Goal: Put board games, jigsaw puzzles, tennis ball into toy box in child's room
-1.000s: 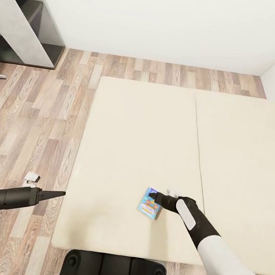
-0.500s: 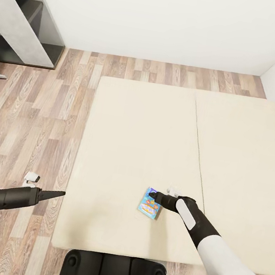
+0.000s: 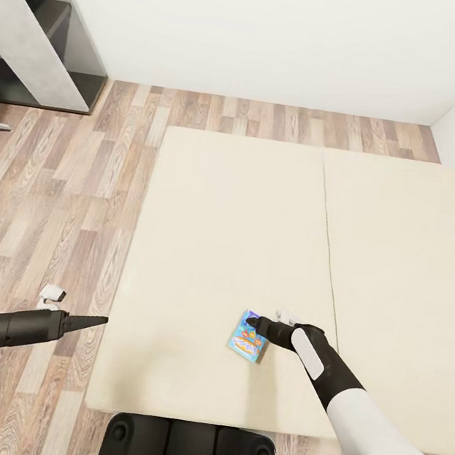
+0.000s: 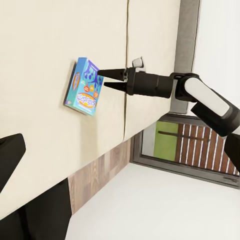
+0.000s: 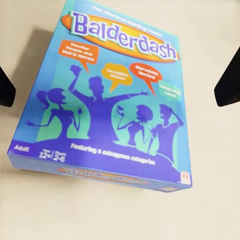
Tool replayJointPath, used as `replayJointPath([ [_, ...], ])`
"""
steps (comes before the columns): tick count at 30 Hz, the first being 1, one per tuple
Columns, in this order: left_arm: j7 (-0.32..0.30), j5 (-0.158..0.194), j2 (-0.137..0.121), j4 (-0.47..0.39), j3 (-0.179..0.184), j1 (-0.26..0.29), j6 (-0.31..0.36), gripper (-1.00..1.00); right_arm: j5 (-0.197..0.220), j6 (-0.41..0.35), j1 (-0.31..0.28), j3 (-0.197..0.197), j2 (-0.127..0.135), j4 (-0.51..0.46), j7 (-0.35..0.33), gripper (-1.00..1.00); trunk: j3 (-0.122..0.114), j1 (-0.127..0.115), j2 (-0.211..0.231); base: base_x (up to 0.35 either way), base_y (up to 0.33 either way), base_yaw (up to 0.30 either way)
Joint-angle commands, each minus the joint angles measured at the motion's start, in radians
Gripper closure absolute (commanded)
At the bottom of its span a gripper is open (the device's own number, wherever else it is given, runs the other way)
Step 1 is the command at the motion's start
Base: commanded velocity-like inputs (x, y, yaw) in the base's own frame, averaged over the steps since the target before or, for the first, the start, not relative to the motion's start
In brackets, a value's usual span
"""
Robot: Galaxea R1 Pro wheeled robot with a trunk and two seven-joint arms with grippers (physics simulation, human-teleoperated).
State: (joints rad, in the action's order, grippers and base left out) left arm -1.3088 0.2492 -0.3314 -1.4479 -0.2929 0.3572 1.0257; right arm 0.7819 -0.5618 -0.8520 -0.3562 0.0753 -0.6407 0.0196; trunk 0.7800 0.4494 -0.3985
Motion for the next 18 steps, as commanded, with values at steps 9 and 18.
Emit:
replayJointPath([
  [9, -0.074, 0.003, -0.026, 0.0, -0.01, -0.002, 0.008, -1.0, 0.003, -0.003, -0.001, -0.004, 0.001, -0.013, 0.001, -1.0, 0.001, 0.001, -0.002, 0.0, 0.0, 0.0],
  [18, -0.193, -0.006, -0.037, 0.001, -0.056, -0.008, 0.007, -1.0, 0.004, -0.004, -0.001, -0.004, 0.001, -0.025, 0.002, -1.0, 0.001, 0.001, -0.002, 0.0, 0.0, 0.0],
])
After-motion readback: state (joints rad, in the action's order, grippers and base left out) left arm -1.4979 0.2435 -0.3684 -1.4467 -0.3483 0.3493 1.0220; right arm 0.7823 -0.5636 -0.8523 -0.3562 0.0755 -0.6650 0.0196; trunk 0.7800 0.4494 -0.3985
